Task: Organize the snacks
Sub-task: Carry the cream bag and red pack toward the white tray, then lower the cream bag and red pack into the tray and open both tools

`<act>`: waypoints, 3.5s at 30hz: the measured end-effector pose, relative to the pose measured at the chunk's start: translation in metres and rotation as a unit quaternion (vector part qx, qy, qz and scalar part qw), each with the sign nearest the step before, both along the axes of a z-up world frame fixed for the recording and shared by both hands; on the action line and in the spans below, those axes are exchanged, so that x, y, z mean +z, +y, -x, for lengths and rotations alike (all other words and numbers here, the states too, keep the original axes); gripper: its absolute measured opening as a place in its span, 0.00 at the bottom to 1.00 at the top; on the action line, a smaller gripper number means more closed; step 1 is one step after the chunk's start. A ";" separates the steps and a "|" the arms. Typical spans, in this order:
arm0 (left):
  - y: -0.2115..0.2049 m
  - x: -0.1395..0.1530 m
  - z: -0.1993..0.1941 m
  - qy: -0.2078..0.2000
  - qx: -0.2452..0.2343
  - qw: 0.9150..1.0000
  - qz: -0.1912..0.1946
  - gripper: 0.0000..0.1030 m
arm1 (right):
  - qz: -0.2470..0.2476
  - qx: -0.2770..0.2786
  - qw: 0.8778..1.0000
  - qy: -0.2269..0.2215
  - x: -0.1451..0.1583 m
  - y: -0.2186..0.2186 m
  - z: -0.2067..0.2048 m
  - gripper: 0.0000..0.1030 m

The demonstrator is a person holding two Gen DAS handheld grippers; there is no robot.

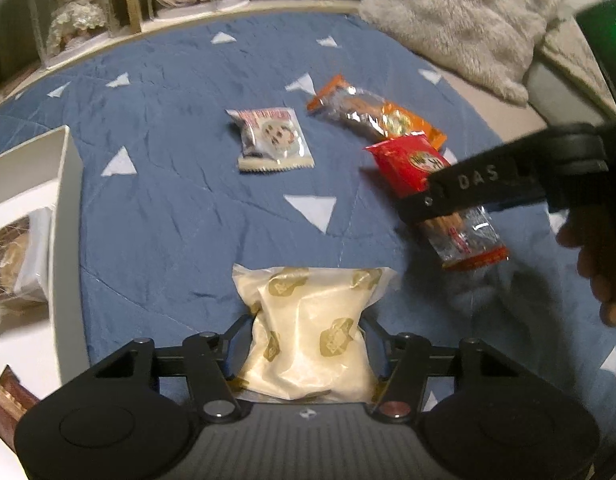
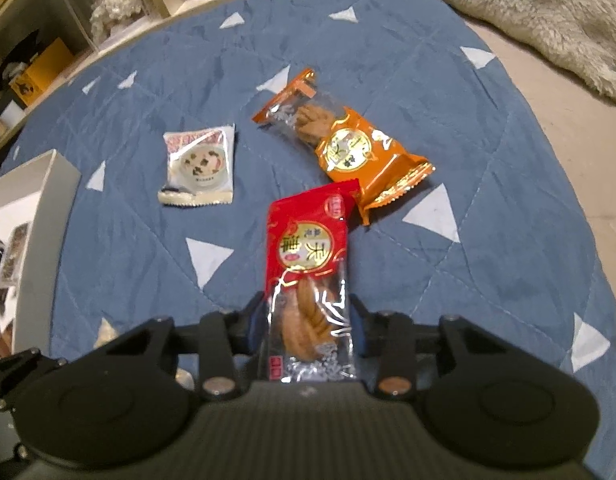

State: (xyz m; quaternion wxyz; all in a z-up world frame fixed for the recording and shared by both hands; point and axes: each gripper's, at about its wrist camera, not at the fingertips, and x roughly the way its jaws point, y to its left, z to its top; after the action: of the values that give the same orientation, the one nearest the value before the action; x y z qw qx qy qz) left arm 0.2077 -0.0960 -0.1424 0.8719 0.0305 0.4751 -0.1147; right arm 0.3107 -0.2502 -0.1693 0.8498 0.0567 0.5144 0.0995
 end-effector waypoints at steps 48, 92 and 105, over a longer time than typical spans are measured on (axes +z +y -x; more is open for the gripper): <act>0.266 0.096 0.069 -0.076 0.241 0.968 0.002 0.57 | -0.125 0.067 0.981 -0.135 0.106 0.136 0.075 0.46; 0.325 0.022 0.043 -0.047 0.256 0.966 0.015 0.58 | -0.167 0.213 0.962 -0.022 0.071 0.407 -0.006 0.71; 0.323 0.041 0.056 -0.060 0.265 0.962 0.020 0.50 | -0.177 0.236 0.954 0.044 0.054 0.361 0.003 0.57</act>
State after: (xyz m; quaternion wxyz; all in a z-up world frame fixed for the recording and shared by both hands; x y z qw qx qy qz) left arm 0.1514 0.2266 -0.1014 0.8987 -0.1073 0.4102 0.1125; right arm 0.3078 0.1111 -0.1149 0.7548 0.0877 0.5241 0.3845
